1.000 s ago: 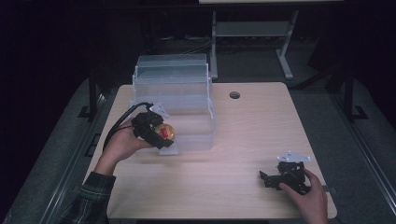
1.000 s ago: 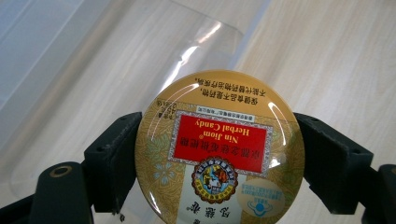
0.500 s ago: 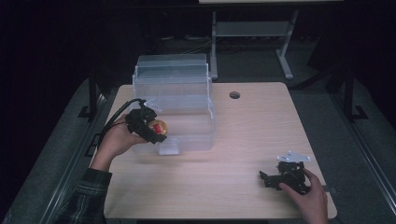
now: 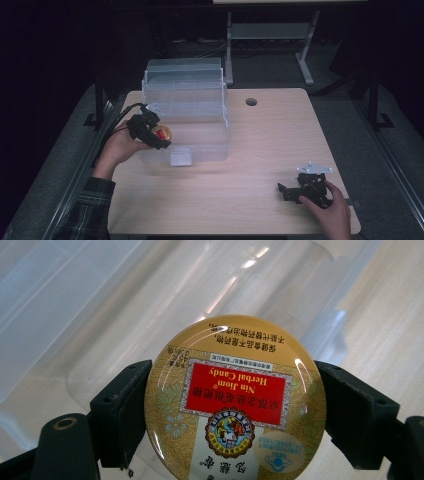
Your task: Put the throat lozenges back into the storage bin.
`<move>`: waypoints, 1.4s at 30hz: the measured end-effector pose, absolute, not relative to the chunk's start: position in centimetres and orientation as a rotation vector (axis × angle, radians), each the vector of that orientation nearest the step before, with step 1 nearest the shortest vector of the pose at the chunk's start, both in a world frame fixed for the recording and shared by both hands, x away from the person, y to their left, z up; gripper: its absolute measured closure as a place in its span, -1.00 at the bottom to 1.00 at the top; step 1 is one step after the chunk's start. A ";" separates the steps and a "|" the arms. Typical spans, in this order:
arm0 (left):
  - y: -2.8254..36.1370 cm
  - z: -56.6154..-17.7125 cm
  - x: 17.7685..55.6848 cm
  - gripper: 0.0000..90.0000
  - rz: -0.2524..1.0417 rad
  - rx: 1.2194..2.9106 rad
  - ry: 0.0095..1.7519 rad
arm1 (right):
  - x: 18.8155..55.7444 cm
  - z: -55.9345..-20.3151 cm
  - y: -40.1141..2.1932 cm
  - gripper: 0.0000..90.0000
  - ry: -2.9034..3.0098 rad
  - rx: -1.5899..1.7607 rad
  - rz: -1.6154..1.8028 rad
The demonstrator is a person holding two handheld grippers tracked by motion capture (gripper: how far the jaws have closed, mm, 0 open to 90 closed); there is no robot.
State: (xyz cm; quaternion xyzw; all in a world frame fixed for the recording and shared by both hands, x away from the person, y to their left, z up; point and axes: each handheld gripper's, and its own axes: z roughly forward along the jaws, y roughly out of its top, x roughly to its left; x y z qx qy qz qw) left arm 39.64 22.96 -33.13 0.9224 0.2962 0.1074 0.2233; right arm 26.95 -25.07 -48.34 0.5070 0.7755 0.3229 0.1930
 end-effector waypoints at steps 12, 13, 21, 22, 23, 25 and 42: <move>25.0 -33.6 40.6 -0.57 0.329 2.536 0.886 | 27.0 -48.3 -25.1 -1.00 2.176 1.422 0.906; 25.2 -33.6 40.6 -0.57 0.331 2.533 0.896 | 27.0 -48.3 -25.1 -1.00 2.176 1.423 0.906; 26.0 -33.9 41.1 -0.57 0.346 2.539 0.918 | 27.0 -48.3 -25.1 -1.00 2.176 1.423 0.906; 26.1 -33.9 41.2 -0.57 0.347 2.536 0.923 | 27.0 -48.3 -25.1 -1.00 2.176 1.422 0.906; 26.2 -33.9 41.3 -0.57 0.350 2.536 0.922 | 27.0 -48.3 -25.1 -1.00 2.176 1.423 0.906; 26.4 -34.0 41.4 -0.57 0.353 2.532 0.930 | 27.0 -48.3 -25.1 -1.00 2.176 1.422 0.906; 27.0 -34.6 41.9 -0.57 0.353 2.546 0.951 | 26.9 -48.3 -25.1 -1.00 2.176 1.423 0.906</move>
